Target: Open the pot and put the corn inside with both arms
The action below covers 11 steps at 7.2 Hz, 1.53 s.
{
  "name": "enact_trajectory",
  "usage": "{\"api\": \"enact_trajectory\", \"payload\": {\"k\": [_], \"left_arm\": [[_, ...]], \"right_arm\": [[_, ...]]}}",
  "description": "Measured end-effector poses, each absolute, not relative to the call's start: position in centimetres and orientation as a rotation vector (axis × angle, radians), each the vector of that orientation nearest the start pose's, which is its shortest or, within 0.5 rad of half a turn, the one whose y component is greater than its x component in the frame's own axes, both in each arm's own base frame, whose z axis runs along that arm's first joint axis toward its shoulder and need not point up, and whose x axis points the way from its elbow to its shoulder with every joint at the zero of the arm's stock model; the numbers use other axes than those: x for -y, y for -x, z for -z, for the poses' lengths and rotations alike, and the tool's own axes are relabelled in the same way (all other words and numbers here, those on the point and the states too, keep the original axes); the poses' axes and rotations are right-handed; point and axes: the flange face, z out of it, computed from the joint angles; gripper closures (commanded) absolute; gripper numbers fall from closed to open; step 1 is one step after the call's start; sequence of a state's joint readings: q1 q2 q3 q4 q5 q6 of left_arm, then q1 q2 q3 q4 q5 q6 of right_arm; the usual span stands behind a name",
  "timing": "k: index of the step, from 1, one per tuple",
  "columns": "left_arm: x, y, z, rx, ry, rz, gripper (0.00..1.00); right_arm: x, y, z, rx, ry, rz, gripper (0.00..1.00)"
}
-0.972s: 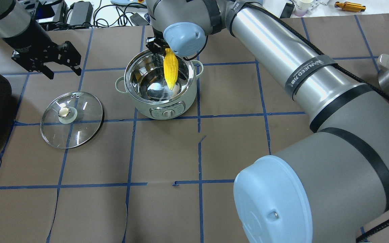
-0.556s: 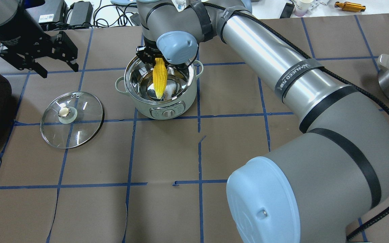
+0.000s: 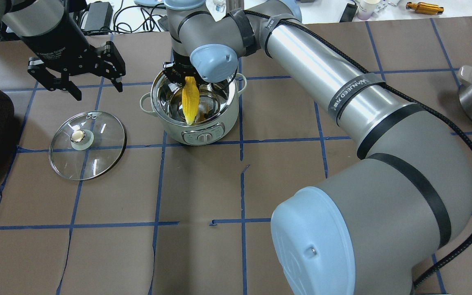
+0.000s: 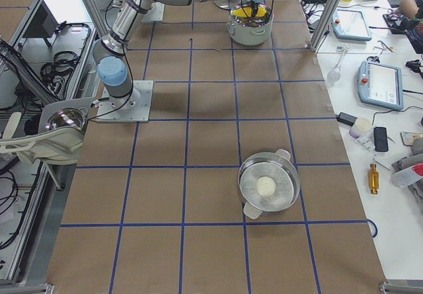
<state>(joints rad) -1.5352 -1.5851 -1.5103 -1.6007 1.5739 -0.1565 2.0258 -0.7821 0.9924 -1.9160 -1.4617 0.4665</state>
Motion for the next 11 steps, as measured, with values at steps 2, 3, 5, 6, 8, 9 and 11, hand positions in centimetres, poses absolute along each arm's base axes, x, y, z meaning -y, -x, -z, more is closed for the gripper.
{"api": "enact_trajectory", "payload": {"k": [2, 3, 5, 6, 8, 9, 11], "left_arm": [[50.9, 11.9, -51.2, -3.122, 0.277, 0.148, 0.15], [51.0, 12.0, -51.0, -3.122, 0.25, 0.171, 0.15], [50.5, 12.0, -50.5, -3.125, 0.093, 0.171, 0.15], [50.5, 12.0, -50.4, -3.125, 0.045, 0.169, 0.15], [50.5, 11.9, -50.3, -3.13, 0.014, 0.168, 0.15], [50.4, 11.9, -50.3, -3.133, 0.008, 0.168, 0.15], [50.5, 11.8, -50.3, -3.135, 0.001, 0.169, 0.15]], "right_arm": [[65.7, -48.2, -27.9, -2.983, 0.014, 0.111, 0.0], [65.7, -48.1, -28.1, -2.983, 0.033, 0.121, 0.0], [65.1, -47.4, -31.1, -2.985, 0.081, 0.155, 0.0], [64.7, -46.5, -33.0, -2.993, 0.097, 0.152, 0.0], [64.7, -42.1, -37.2, -3.03, 0.078, 0.142, 0.0], [64.5, -38.1, -39.9, -3.059, 0.043, 0.134, 0.0], [62.2, -28.8, -45.0, -3.089, -0.069, 0.136, 0.0]]}}
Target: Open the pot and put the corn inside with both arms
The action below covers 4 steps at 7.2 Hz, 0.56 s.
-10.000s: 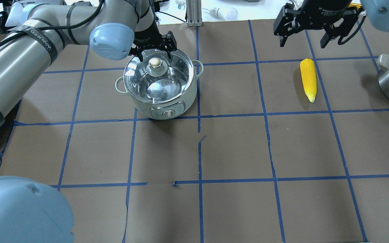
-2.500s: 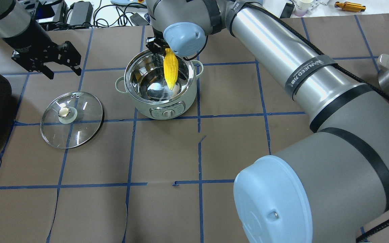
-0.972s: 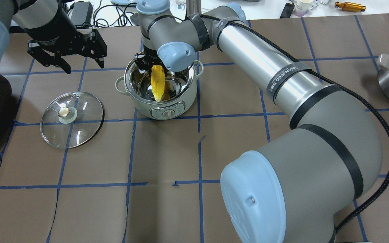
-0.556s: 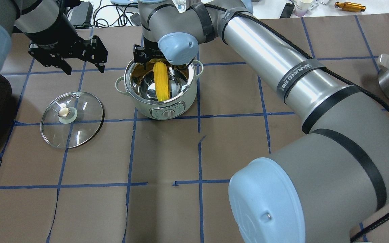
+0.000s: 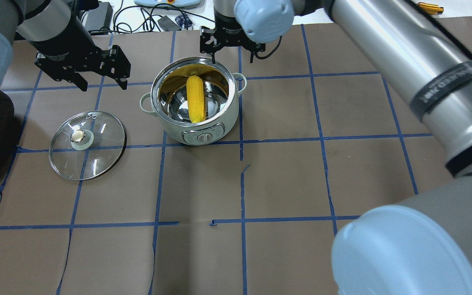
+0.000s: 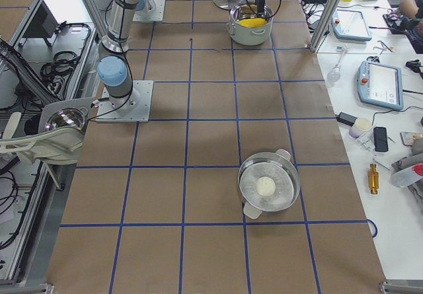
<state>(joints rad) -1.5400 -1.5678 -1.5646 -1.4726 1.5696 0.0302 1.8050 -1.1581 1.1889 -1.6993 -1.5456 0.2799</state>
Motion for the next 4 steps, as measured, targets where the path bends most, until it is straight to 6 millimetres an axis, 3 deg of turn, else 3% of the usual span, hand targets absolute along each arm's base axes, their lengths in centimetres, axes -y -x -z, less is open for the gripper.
{"api": "enact_trajectory", "payload": {"k": [2, 3, 4], "left_arm": [[50.4, 11.9, -50.3, -3.135, -0.004, 0.169, 0.15], [50.4, 11.9, -50.3, -3.135, -0.004, 0.168, 0.15], [50.4, 11.9, -50.2, -3.136, -0.004, 0.166, 0.15]], "right_arm": [[55.2, -21.9, -48.0, -3.106, -0.14, 0.135, 0.0], [52.2, -19.9, -48.7, -3.124, -0.151, 0.147, 0.0], [50.6, -18.8, -49.3, -3.136, -0.159, 0.169, 0.0]]}}
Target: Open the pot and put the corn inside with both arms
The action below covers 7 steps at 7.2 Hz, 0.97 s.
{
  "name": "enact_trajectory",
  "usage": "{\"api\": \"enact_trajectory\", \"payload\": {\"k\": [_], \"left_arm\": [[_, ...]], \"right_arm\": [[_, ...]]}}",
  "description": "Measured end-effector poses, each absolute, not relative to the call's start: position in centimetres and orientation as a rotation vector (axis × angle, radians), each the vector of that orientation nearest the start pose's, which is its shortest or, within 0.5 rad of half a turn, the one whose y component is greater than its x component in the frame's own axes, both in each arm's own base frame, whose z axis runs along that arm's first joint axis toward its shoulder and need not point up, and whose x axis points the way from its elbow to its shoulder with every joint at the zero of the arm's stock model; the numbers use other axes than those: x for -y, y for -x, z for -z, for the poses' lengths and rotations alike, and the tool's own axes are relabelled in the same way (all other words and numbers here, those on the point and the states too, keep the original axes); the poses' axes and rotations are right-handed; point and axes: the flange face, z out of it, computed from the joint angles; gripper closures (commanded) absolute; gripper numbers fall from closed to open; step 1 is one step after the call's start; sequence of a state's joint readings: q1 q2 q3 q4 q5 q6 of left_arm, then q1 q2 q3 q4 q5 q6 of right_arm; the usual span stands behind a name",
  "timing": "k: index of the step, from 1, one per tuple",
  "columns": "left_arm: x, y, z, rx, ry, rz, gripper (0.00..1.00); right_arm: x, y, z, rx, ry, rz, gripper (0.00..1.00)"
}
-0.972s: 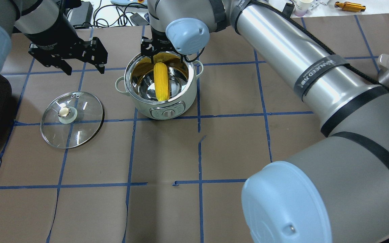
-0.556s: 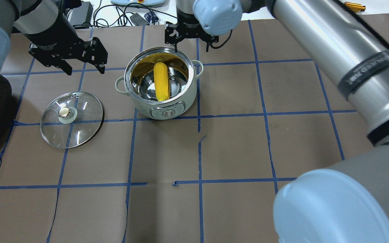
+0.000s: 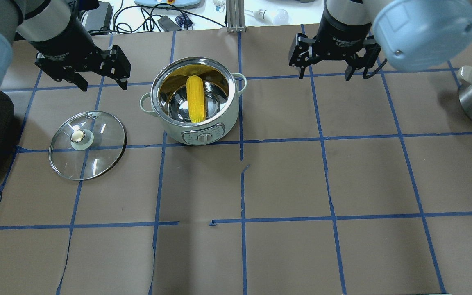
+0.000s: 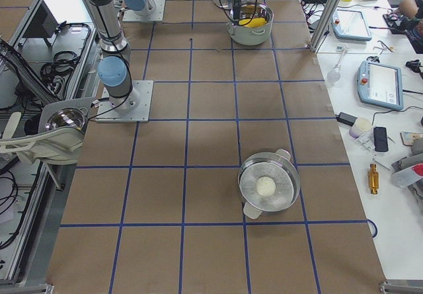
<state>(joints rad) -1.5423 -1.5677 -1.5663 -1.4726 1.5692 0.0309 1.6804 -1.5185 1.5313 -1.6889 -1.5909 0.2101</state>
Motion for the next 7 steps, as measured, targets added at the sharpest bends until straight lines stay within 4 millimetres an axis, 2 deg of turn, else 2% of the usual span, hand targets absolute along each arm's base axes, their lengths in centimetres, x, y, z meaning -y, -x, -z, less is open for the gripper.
{"api": "enact_trajectory", "payload": {"k": [1, 3, 7], "left_arm": [[50.4, 11.9, -50.2, -3.136, -0.005, 0.165, 0.15], [50.3, 11.9, -50.1, -3.135, -0.007, 0.162, 0.15], [50.3, 11.9, -50.1, -3.133, -0.006, 0.162, 0.15]], "right_arm": [[50.2, -18.0, -50.0, -3.139, -0.17, 0.192, 0.0], [50.7, -16.6, -51.0, -3.136, -0.166, 0.222, 0.0], [51.0, -16.4, -51.4, -3.132, -0.148, 0.253, 0.0]]}}
